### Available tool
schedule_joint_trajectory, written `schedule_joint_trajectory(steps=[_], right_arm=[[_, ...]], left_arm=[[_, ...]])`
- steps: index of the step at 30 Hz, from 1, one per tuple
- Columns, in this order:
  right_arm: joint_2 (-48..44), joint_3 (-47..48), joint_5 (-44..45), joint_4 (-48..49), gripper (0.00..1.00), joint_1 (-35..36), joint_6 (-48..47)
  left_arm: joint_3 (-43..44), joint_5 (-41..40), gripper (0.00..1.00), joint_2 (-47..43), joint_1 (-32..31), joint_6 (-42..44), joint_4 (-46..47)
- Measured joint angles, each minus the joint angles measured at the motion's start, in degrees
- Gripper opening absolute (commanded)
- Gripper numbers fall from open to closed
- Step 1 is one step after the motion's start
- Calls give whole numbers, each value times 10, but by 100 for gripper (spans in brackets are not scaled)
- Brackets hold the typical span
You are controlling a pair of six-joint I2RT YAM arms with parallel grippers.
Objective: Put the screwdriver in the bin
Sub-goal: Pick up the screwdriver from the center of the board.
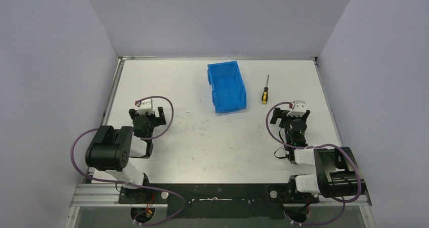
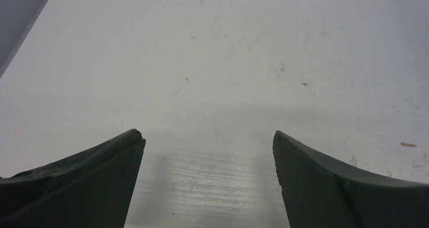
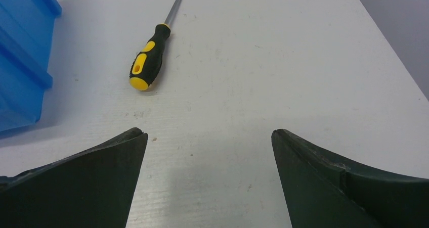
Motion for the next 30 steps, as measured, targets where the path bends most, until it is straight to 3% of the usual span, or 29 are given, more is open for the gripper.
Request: schedule_joint_trajectory(steps=[6, 10, 19, 30], right_arm=[[1, 17, 9, -23, 100, 2, 0], [-27, 49, 21, -110, 100, 16, -3], [-150, 188, 36, -292, 100, 58, -22], [-154, 417, 41, -513, 100, 58, -2]], left_arm=[[0, 0, 97, 0, 0, 0, 0], [0, 0, 97, 0, 0, 0, 0], [0, 0, 97, 0, 0, 0, 0], [0, 0, 97, 0, 0, 0, 0]])
